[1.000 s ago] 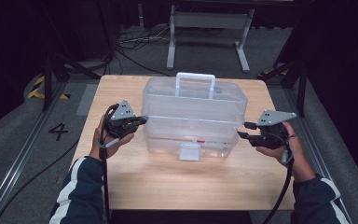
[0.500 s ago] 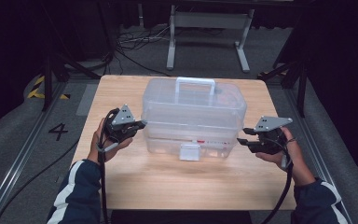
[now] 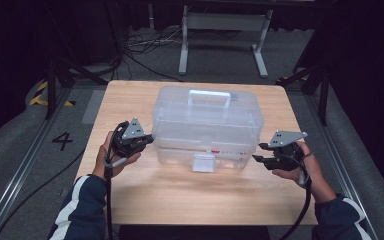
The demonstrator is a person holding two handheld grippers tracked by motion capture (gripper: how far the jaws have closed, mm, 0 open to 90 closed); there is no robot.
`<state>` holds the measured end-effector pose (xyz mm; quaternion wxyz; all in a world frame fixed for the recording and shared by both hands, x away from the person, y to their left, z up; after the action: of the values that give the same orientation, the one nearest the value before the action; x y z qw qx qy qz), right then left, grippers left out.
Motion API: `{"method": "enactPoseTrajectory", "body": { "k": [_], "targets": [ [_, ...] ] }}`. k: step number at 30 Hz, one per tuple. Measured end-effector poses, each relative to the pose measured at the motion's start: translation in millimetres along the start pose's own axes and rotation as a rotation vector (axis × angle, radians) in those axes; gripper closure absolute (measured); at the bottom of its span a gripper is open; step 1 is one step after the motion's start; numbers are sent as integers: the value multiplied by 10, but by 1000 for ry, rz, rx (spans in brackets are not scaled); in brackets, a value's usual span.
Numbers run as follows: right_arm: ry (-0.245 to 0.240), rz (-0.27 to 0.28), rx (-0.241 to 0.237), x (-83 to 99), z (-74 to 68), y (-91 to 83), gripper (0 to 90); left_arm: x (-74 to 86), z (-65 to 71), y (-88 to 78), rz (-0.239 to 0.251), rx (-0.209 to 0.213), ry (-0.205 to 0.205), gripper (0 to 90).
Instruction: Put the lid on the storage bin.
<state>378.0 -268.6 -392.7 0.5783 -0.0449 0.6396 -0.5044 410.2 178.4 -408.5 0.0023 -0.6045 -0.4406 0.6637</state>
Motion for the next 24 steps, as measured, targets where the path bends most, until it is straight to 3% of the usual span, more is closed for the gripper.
{"method": "enactPoseTrajectory", "body": {
  "k": [11,24],
  "targets": [
    [-2,-20,-7,23,-39,69,525,89,12,19,-56,-20,16,900],
    [0,-40,-14,65,-47,104,520,153,19,24,-62,-22,17,900]
  ]
}}
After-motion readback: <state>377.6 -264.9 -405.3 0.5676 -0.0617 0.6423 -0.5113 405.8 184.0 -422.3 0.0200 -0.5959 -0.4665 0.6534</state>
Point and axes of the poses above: each handheld gripper's, and its own axes: y roughly forward along the jaws, x roughly out of its underside, z roughly to its right, the point moved 1 cm from there along y, roughly forward along the jaws, and after that the axes turned 3 degrees about z, right-handed, at the moved point
